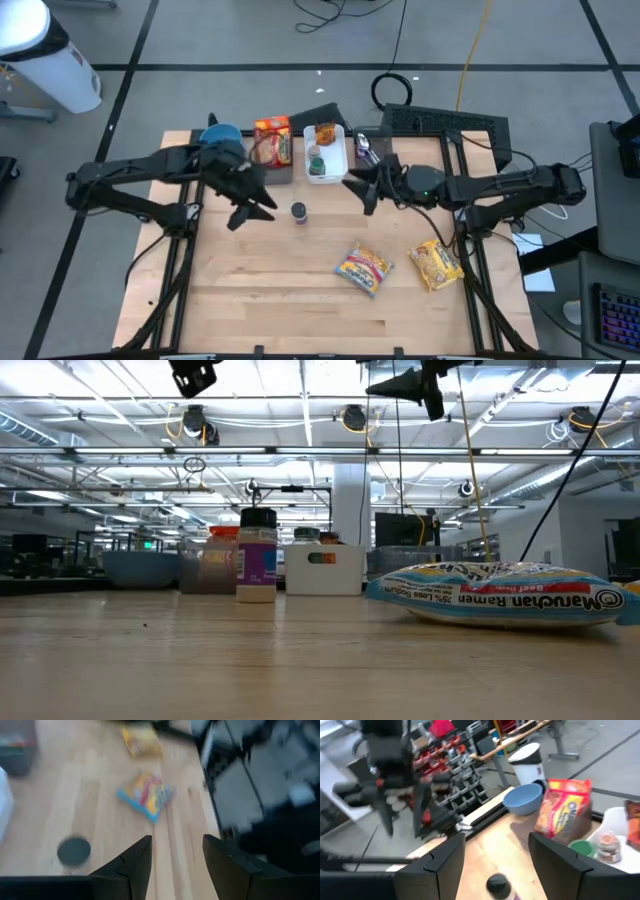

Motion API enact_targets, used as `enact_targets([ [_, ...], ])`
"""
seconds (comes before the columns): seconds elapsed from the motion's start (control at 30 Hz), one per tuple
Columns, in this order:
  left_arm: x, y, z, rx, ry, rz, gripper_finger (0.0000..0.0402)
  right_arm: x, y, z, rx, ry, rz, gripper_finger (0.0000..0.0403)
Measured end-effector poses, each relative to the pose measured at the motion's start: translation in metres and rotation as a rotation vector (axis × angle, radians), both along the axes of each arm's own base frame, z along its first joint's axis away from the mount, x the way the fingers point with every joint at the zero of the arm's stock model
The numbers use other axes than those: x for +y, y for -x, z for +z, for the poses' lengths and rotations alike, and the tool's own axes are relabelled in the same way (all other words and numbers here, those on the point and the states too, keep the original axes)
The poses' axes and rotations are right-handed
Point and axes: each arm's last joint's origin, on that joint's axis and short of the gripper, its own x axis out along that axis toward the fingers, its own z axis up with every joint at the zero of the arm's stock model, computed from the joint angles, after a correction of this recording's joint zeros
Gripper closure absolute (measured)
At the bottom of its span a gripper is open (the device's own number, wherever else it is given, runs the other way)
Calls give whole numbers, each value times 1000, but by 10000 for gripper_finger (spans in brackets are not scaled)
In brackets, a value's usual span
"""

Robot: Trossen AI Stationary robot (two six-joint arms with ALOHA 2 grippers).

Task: Pick & Place Food Item
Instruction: Put the blue noodle pack into the left black bin

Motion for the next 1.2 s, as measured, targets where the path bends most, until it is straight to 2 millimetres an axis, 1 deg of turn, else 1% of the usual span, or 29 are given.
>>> enact_targets([
  [0.07, -4, 9, -3, -49, 12, 74, 215, 8, 0, 0, 5, 11, 33, 190],
  [0.17, -11, 11, -5, -163, 55, 173, 215, 21, 4, -1, 47, 40, 106, 190],
  [0.23, -19, 12, -17, -156, 125, 219, 215, 28, 8, -3, 79, 44, 143, 190],
  [0.3, -27, 7, -24, -201, 213, 228, 215, 38, 13, -5, 120, 46, 181, 190],
  [0.37, -37, 4, -37, -191, 294, 221, 215, 46, 17, -6, 150, 54, 218, 190],
  [0.47, -53, -10, -53, -194, 402, 244, 215, 60, 26, -8, 199, 70, 281, 190],
  [0.53, -65, -17, -66, -165, 442, 281, 215, 69, 33, -10, 237, 87, 323, 190],
  [0.6, -77, -27, -70, -189, 483, 296, 215, 76, 39, -13, 285, 103, 361, 190],
  [0.7, -96, -42, -80, -180, 529, 297, 215, 86, 50, -21, 389, 122, 414, 190],
  [0.83, -115, -59, -100, -134, 614, 313, 215, 97, 65, -31, 517, 135, 469, 190],
  [1.0, -130, -75, -130, -26, 717, 360, 215, 108, 81, -41, 646, 143, 516, 190],
  [1.2, -137, -88, -156, 54, 804, 422, 215, 118, 92, -45, 682, 167, 540, 190],
])
